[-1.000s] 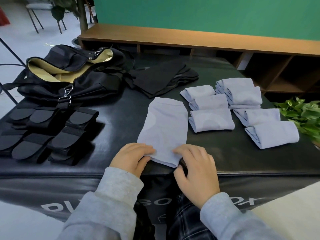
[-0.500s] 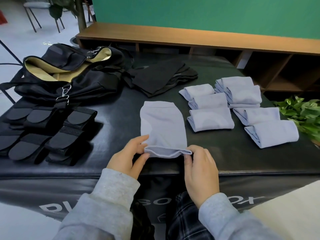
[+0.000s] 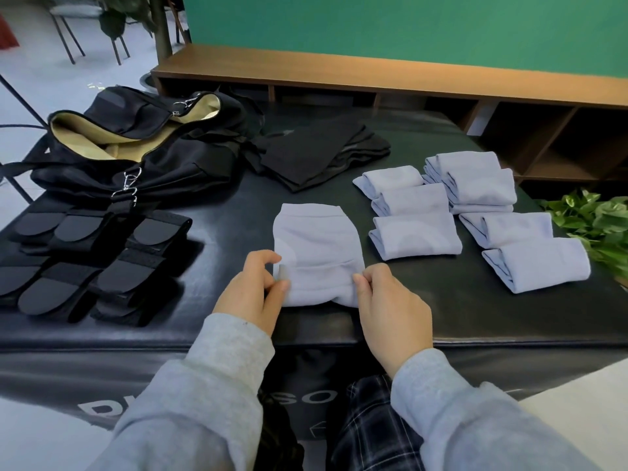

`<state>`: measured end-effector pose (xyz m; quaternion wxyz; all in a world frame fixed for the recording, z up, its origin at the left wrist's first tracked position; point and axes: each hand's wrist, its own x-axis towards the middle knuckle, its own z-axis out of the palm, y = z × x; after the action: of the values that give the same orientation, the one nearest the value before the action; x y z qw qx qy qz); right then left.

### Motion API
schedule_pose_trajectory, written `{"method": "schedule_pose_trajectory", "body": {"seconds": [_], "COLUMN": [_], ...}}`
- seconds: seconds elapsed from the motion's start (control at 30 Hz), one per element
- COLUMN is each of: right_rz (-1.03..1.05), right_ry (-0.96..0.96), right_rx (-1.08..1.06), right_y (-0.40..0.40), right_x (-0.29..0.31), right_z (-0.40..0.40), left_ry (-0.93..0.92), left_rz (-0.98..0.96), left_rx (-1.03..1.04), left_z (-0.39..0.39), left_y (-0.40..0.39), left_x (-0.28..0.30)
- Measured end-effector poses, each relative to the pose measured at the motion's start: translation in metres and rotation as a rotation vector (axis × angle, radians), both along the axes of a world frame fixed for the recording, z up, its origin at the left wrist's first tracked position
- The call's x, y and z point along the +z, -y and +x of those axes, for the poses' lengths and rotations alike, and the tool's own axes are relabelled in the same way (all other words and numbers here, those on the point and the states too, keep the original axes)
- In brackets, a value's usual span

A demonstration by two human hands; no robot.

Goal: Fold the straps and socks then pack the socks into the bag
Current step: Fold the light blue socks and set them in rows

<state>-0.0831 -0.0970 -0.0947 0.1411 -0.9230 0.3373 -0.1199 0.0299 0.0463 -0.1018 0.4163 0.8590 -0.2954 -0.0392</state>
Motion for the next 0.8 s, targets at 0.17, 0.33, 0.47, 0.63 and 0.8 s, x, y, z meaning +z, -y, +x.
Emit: {"method": "schedule_pose_trajectory", "body": {"seconds": [0.17, 0.33, 0.47, 0.63, 0.8], "right_rz": [-0.042, 0.003, -0.046, -0.070, -0.076], "right_ry": [-0.010, 0.123, 0.258, 0.083, -0.005], "right_rx": [-0.003, 0.003, 0.096, 0.189, 0.225], "right_y": [-0.001, -0.001, 0.002, 0.006, 0.006], "right_x": [-0.001, -0.009, -0.019, -0.017, -0.015], "right_z": [0.000, -0.002, -0.002, 0.002, 0.002], "left_ry": [0.130, 0.289, 0.431, 0.404, 0.445], "left_rz": [-0.002, -0.076, -0.141, -0.129, -0.124], "left_rx": [0.018, -0.066, -0.139, -0.229, -0.195], "left_z": [-0.001, 0.002, 0.002, 0.003, 0.007], "left_y": [0.001, 0.000, -0.001, -0.001, 0.001], "left_x": [-0.005, -0.022, -0.027, -0.025, -0.035]}}
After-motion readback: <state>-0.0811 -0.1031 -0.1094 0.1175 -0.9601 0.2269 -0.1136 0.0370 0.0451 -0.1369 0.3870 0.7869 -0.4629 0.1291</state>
